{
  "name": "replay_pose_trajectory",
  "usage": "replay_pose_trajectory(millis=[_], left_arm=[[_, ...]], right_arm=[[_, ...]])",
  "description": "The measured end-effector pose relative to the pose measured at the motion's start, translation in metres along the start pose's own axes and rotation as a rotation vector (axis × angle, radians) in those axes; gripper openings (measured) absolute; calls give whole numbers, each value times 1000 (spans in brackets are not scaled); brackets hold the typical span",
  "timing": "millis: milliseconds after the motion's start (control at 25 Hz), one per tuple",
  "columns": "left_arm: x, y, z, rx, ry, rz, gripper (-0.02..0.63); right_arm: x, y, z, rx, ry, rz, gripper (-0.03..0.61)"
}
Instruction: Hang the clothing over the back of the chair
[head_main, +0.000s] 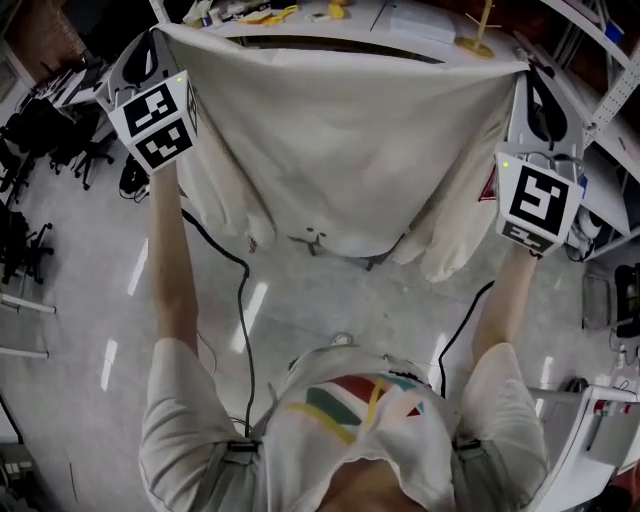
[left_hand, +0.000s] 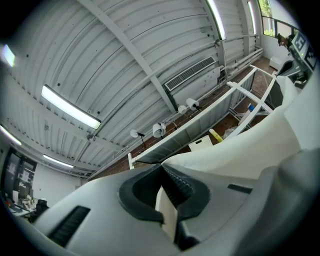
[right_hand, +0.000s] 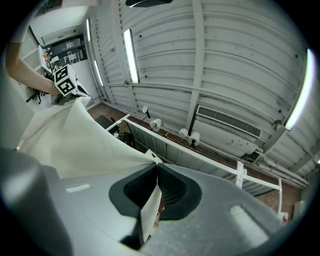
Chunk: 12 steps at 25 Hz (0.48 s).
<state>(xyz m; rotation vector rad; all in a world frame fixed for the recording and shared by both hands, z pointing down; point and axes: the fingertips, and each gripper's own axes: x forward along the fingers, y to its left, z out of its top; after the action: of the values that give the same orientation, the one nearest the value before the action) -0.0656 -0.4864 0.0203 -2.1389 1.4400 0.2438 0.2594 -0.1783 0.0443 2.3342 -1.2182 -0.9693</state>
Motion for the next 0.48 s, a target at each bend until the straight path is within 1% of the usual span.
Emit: replay_pose_trajectory(millis=[160, 240, 360, 480], left_arm=[[19, -2, 12, 14, -19, -18, 14], [26, -4, 13, 13, -22, -29, 14], [31, -13, 1, 5, -7, -53, 14], [34, -28, -22, -6, 32, -80, 14]], right_arm=[[10, -16, 5, -10, 1, -36, 11], [13, -19, 5, -14, 6, -51, 11], [14, -16, -5, -19, 34, -52, 11], [11, -6, -24, -29, 86, -32, 11]])
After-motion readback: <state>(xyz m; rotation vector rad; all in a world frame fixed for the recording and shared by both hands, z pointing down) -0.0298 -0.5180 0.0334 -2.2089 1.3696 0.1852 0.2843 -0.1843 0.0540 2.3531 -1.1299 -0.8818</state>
